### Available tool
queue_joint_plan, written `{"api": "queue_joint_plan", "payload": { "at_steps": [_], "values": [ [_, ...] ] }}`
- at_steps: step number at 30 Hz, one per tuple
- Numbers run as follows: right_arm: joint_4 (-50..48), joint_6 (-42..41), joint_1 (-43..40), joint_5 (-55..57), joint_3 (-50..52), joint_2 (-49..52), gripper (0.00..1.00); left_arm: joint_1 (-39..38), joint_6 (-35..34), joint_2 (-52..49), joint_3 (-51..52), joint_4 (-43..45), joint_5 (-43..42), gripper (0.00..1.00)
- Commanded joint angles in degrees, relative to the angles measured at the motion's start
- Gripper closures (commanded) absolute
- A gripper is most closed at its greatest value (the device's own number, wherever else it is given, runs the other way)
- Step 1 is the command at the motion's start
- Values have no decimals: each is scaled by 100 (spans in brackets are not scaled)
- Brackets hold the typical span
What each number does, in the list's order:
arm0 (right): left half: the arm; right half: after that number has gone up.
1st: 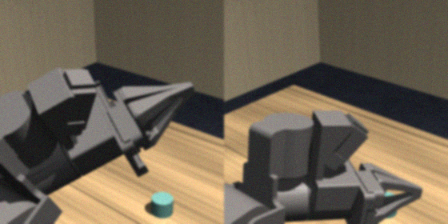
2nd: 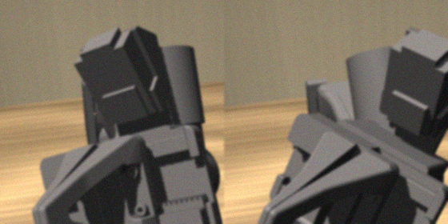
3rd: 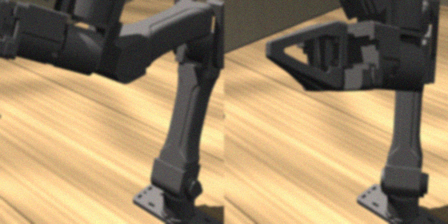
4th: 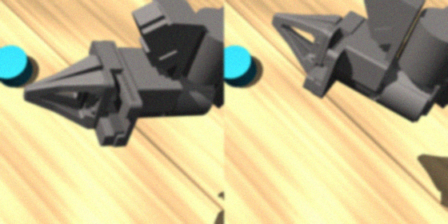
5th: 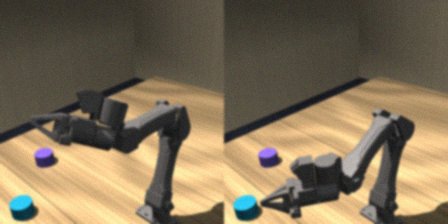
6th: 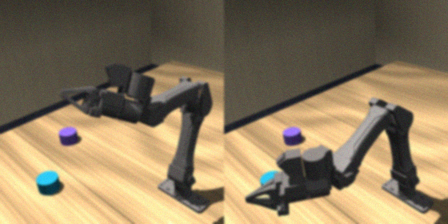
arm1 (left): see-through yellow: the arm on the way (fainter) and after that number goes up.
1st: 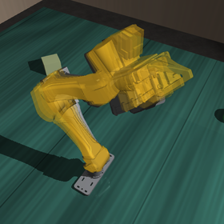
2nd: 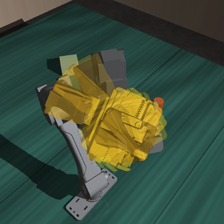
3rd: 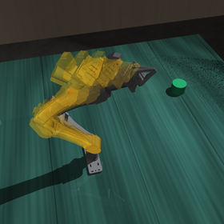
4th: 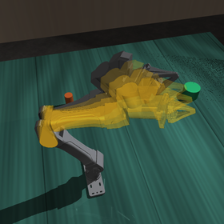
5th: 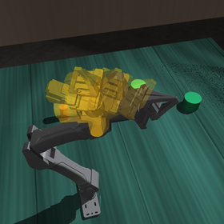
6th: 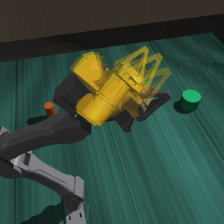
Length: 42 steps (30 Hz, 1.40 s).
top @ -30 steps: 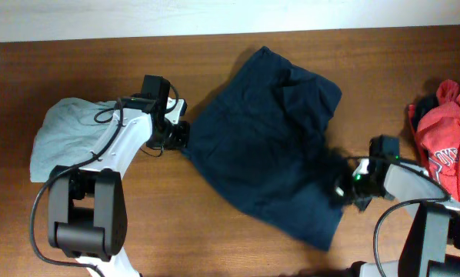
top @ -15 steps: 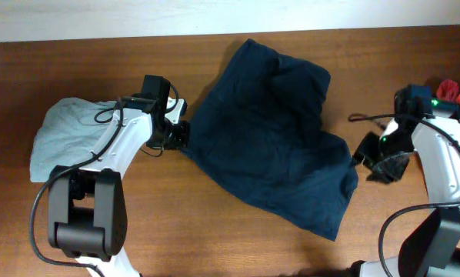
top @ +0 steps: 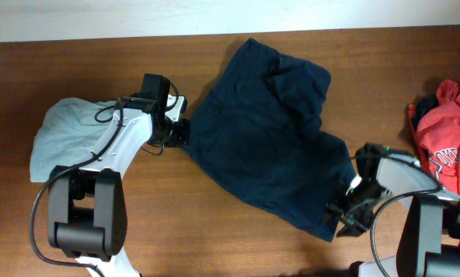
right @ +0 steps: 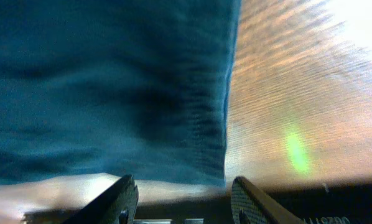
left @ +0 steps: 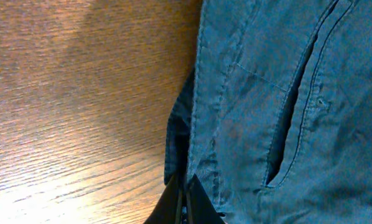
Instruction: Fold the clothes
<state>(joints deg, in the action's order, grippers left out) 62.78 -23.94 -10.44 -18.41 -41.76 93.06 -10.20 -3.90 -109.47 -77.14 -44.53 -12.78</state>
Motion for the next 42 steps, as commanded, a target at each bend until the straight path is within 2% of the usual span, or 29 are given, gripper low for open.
{"api": "queue_joint_plan", "payload": {
  "at_steps": [1,5,6,9,11,17,21,25,26,28,30,31,32,38,42],
  "values": [
    [-382,-149,35,-136,544,-9,46,-2,92,103,-59,11,15,98],
    [-852,-188,35,-155,828,-9,48,-2,94,103,-59,13,17,97],
    [-918,-188,35,-160,826,-9,53,-2,92,103,-59,11,15,97],
    [-1060,-181,35,-197,728,-13,88,-2,94,103,-59,2,17,98],
    [-1043,-85,35,-197,505,-13,96,-2,94,103,-59,-2,17,99],
    [-647,275,37,-177,-409,-350,96,-2,94,170,-149,-26,20,100],
    [-490,267,35,391,-1043,-796,96,-2,94,365,-197,11,22,100],
    [-509,269,35,411,-1091,-789,96,-2,94,407,-199,-9,61,100],
    [-514,271,35,413,-1091,-767,76,-2,94,409,-199,-7,61,100],
    [-511,273,35,411,-1086,-750,51,-2,94,407,-199,13,61,99],
    [-514,271,35,409,-1045,-745,32,-2,96,407,-199,13,63,100],
    [-525,269,35,409,-984,-745,27,-2,96,407,-199,13,61,100],
    [-560,269,35,409,-918,-741,24,-2,94,409,-199,13,61,99],
    [-1104,63,35,-70,-341,-730,23,-2,94,407,-199,33,61,100],
    [-1488,-125,35,-396,-341,-730,27,-2,96,407,-199,31,61,100]
  ]
}}
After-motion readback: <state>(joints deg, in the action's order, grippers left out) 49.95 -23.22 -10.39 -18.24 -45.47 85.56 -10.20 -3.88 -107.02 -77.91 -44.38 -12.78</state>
